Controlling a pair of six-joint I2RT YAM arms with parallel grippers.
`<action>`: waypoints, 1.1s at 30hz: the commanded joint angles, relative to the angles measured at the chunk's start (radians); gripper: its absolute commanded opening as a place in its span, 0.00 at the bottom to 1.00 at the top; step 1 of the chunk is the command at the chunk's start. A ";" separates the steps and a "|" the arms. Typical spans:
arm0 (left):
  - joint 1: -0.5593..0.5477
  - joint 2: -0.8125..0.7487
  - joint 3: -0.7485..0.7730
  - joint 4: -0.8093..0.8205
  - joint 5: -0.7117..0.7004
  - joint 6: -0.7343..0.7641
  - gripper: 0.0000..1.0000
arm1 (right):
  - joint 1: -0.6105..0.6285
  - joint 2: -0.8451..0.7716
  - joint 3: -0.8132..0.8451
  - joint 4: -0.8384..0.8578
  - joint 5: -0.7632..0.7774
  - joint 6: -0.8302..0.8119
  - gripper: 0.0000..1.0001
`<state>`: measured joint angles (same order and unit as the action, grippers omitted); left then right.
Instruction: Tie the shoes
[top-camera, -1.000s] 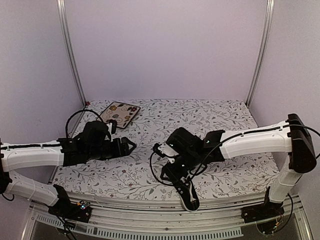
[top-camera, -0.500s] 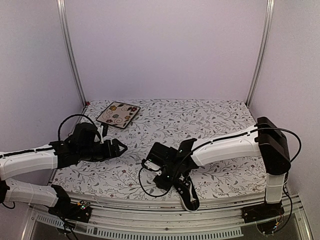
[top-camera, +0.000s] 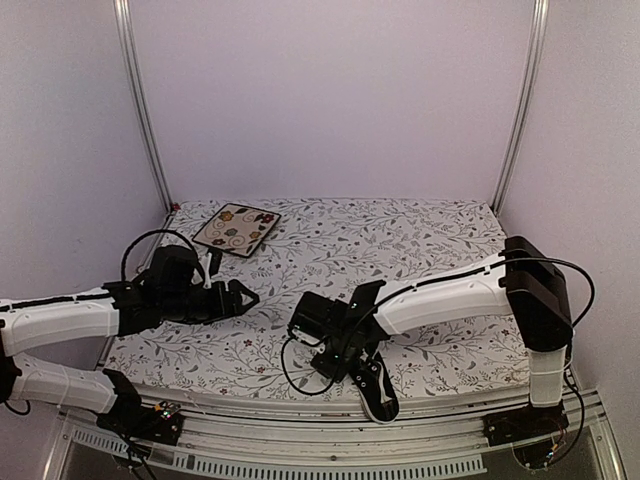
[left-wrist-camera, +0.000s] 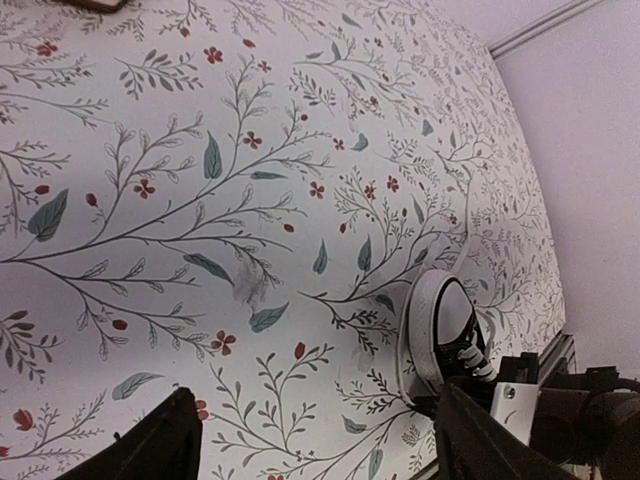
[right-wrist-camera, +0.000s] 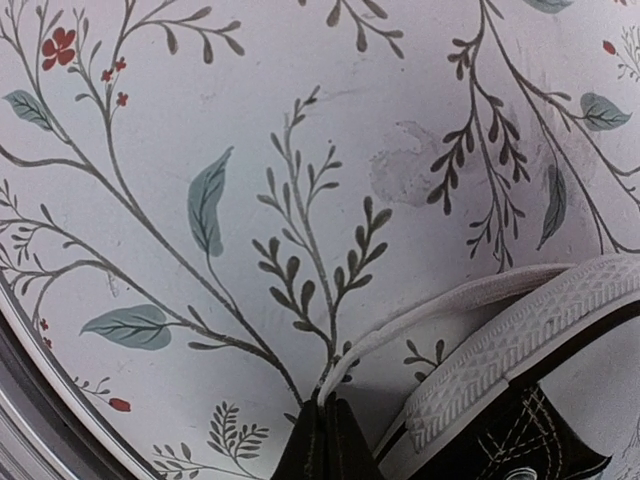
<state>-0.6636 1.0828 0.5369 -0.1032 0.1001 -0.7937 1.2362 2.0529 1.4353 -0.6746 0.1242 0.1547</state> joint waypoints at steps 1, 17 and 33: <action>0.008 0.027 0.006 0.069 0.054 0.007 0.80 | -0.012 -0.013 0.017 0.030 -0.015 0.057 0.03; -0.226 0.283 0.052 0.443 0.132 -0.284 0.77 | -0.133 -0.348 -0.308 0.458 -0.250 0.264 0.02; -0.311 0.542 0.063 0.757 0.174 -0.550 0.68 | -0.132 -0.461 -0.472 0.617 -0.248 0.298 0.02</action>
<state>-0.9421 1.6001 0.5968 0.5438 0.2630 -1.2522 1.1004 1.6386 0.9958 -0.1219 -0.1402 0.4355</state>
